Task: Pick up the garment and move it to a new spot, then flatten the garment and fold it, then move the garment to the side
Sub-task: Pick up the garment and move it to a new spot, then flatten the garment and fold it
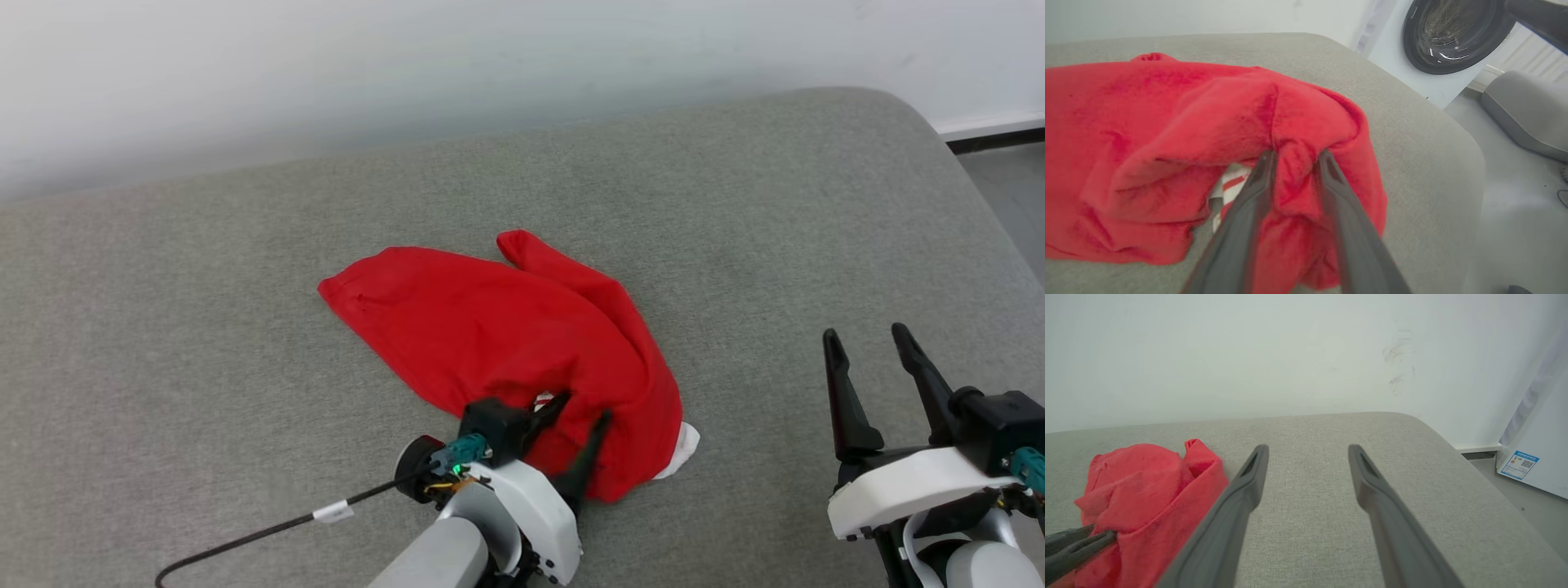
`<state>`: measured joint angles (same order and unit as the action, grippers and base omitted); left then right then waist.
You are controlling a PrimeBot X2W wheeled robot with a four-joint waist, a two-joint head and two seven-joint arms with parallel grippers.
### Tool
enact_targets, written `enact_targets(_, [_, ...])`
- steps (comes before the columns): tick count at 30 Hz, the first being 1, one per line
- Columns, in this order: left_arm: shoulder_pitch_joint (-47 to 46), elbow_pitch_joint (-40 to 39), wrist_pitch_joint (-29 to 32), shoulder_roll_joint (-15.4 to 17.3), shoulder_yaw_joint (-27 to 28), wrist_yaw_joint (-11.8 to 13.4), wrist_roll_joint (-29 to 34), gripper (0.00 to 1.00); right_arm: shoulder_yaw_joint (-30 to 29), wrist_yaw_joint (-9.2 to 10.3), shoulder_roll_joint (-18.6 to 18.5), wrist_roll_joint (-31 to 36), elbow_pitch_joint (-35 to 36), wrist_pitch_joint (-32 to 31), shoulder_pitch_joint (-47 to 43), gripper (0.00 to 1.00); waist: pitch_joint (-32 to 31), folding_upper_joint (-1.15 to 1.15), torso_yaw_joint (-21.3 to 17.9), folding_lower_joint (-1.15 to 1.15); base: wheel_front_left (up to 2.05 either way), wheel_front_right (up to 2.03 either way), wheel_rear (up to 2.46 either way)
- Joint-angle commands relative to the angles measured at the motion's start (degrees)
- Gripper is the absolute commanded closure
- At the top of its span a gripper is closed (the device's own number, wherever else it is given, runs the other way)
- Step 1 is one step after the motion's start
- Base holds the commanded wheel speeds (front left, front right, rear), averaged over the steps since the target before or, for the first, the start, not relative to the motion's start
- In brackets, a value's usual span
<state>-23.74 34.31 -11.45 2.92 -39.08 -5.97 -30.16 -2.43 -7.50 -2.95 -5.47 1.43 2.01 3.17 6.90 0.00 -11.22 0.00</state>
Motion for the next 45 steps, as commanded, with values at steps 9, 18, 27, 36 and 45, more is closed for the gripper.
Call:
enact_targets(9, [0.2, -7.4, -3.7, 0.5, 0.8, 3.6, 2.2, 0.0, -0.5, 0.02, 0.1, 0.1, -1.9, 0.3, -1.4, 0.0, -4.3, 0.0, 4.8, 0.0, 0.0, 0.0, 0.0])
enact_targets(18, [7.2, -19.0, -3.7, 5.0, 13.2, 9.8, 7.2, 0.0, -1.3, 0.02, 0.1, 0.2, -1.8, -0.4, -3.0, 0.0, -7.1, 0.0, 7.6, 0.0, 0.0, 0.0, 0.0])
enact_targets(27, [15.9, -21.1, -3.8, 9.1, 23.2, 14.0, 7.1, 0.0, -0.8, 0.02, 0.1, 1.1, -1.7, -1.4, -4.9, 0.0, -8.2, 0.0, 7.9, 0.0, 0.0, 0.0, 0.0])
enact_targets(36, [19.5, -21.1, -3.0, 10.7, 23.7, 12.9, 6.2, 0.0, 0.2, 0.02, 0.1, 2.1, -0.6, -2.9, -6.0, 0.0, -8.5, 0.0, 8.0, 0.0, 0.0, 0.0, 0.0])
enact_targets(45, [18.7, -21.2, -2.9, 11.0, 23.9, 13.4, 5.7, 0.0, -0.8, 0.02, 0.1, -0.7, -2.7, -4.3, -3.8, 0.0, -7.9, 0.0, 8.3, 0.0, 0.0, 0.0, 0.0])
